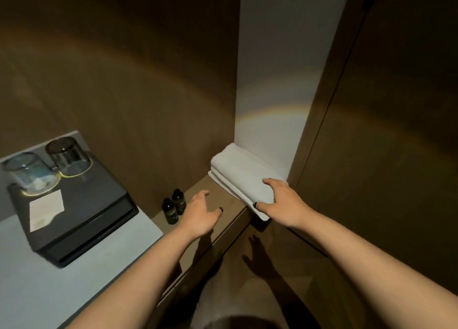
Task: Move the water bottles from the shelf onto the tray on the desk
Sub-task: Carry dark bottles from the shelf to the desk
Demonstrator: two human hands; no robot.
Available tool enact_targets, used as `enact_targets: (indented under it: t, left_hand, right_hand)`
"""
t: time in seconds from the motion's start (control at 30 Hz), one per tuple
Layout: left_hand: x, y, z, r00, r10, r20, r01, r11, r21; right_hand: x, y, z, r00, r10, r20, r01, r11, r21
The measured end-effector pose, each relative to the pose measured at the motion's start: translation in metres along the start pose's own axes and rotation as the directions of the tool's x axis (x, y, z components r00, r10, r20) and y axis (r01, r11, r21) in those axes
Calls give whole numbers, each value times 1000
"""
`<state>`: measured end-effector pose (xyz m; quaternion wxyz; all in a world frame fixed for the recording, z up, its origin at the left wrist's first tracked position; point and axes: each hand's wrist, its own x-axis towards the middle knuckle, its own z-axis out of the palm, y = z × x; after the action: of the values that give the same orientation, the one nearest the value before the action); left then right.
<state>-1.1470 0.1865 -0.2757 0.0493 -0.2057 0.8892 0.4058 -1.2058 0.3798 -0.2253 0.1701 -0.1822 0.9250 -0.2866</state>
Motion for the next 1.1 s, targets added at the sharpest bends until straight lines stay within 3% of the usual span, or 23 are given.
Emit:
enact_targets:
  t: [0.4,0.6,1.03,1.1]
  left_hand:
    - [139,-37,-47,956,-286,-68,276,953,-127]
    - [192,-55,-57,906,-398,-145,373,912,-171]
    - [269,-105,-37,660,-708,-252,589,696,-411]
    - [275,-124,-22,622,-748,-231,615,650,-447]
  right_hand:
    - [183,-35,12,985,-79,156,87,995,-50]
    - [273,-41,22,938,-185,294,197,980,-13]
    - [434,-56,86,699,-293,653,382,924,5]
    - [444,-48,110,699,-294,651,379,925,11]
